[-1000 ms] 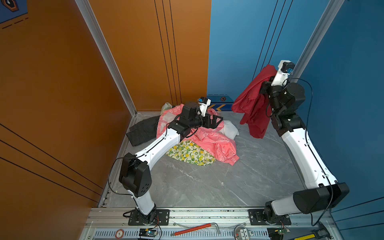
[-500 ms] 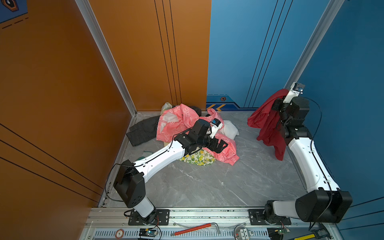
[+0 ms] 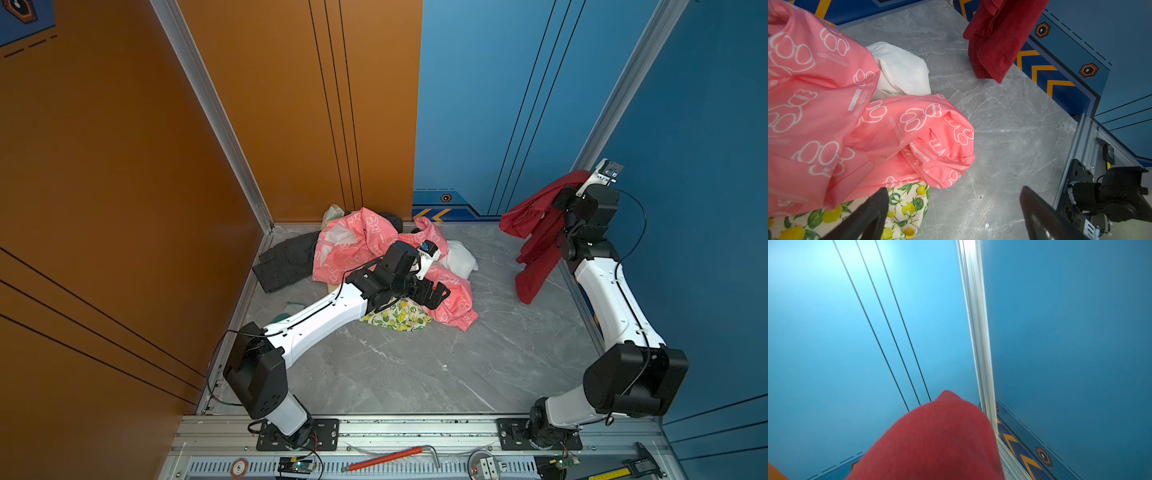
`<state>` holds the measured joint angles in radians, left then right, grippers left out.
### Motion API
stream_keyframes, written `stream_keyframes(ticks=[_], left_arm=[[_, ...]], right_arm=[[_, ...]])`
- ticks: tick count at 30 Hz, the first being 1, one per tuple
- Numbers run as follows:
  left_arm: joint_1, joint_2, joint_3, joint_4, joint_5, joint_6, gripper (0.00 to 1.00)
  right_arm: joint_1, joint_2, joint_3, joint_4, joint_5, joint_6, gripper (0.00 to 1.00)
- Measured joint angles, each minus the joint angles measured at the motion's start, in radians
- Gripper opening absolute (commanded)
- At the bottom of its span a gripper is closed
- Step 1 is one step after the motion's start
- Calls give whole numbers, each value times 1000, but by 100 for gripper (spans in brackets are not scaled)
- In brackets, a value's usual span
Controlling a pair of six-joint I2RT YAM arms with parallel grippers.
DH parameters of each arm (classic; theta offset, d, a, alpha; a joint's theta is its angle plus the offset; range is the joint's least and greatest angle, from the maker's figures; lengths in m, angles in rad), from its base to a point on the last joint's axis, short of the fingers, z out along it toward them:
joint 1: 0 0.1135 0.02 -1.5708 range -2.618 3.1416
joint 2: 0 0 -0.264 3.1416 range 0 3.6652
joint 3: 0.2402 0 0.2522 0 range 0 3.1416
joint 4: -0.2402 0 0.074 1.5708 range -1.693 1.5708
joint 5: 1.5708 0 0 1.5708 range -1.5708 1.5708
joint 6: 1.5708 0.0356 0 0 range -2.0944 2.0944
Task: Pick out a specific cloth from the pile
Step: 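Carry the red shirt away with right gripper while left gripper releases and lowers, then lower the red shirt onto the clear table area with the right gripper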
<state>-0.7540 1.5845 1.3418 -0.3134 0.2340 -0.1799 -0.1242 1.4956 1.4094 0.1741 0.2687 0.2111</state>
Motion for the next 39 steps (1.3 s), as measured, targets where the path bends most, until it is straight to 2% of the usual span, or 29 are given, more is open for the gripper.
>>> stream_keyframes(ticks=[6,14,21,30,39], left_arm=[[-1,0,0,-3,-4,0,99],[9,0,0,-3,-3,-19,100],[18,-3,-1,-2,-3,-38,100],[66,-42,-29,21,5,-88,100],[110,-53,-46,48,6,-114,99]], right_arm=[[-20,-72,-247,14,37,7,0],[-10,-121,-359,-42,102,-35,0],[11,-108,-387,-142,133,-58,0],[15,69,-323,-333,141,-72,0],[47,166,-257,-429,216,-179,0]])
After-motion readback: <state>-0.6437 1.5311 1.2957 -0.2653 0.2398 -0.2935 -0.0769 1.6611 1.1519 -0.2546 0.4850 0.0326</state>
